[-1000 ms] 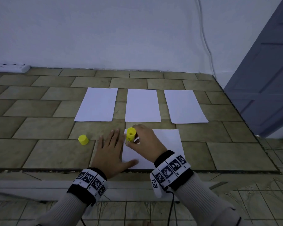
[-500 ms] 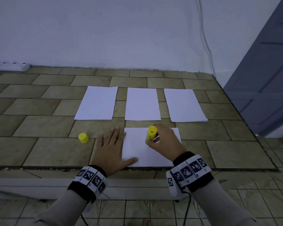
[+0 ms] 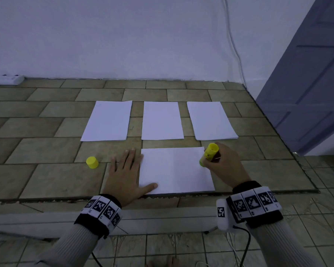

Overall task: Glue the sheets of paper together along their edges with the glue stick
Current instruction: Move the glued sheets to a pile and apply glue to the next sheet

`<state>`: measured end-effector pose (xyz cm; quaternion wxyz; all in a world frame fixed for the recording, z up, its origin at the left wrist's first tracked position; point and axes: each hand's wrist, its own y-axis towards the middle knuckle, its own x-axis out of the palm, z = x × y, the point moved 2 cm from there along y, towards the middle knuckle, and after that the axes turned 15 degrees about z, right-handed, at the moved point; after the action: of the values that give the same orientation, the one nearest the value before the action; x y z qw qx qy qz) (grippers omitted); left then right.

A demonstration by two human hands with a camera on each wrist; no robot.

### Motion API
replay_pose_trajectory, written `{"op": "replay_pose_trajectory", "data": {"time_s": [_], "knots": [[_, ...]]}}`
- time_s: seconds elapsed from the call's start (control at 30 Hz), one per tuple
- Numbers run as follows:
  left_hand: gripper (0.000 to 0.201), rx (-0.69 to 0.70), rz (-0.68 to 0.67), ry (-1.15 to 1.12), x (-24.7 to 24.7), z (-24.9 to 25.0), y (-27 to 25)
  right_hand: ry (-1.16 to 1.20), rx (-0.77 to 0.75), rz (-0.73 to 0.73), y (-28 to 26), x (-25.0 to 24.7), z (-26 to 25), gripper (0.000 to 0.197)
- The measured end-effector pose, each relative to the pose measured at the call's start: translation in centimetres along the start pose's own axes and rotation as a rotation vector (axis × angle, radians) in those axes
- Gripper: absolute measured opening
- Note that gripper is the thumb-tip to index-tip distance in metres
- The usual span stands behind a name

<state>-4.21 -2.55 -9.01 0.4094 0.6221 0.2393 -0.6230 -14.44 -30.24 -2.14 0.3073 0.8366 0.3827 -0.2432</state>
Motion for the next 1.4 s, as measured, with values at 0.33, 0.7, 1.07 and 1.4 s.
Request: {"op": "replay_pose_trajectory", "data": {"time_s": [0.33, 0.7, 1.07, 1.4], "knots": [[0.085, 0.010, 0.057, -0.061, 0.6, -0.5, -0.1, 0.215, -0.229, -0.358, -3.8, 5.8, -7.3, 0.020], [0.075, 0.039, 0.060, -0.085, 1.2, -1.1, -0.1, 0.178, -0.360, -0.421, -4.9, 8.5, -9.7, 0.025], [0.065, 0.012, 0.099, -0.062, 1.3, -0.8, 0.0, 0.200, -0.231, -0.313, -3.3, 2.9, -3.8, 0.015], [0.067, 0.003, 0.093, -0.058, 1.2, -0.8, 0.0, 0.149, -0.094, -0.219, -2.2, -2.4, 1.3, 0.021]]}}
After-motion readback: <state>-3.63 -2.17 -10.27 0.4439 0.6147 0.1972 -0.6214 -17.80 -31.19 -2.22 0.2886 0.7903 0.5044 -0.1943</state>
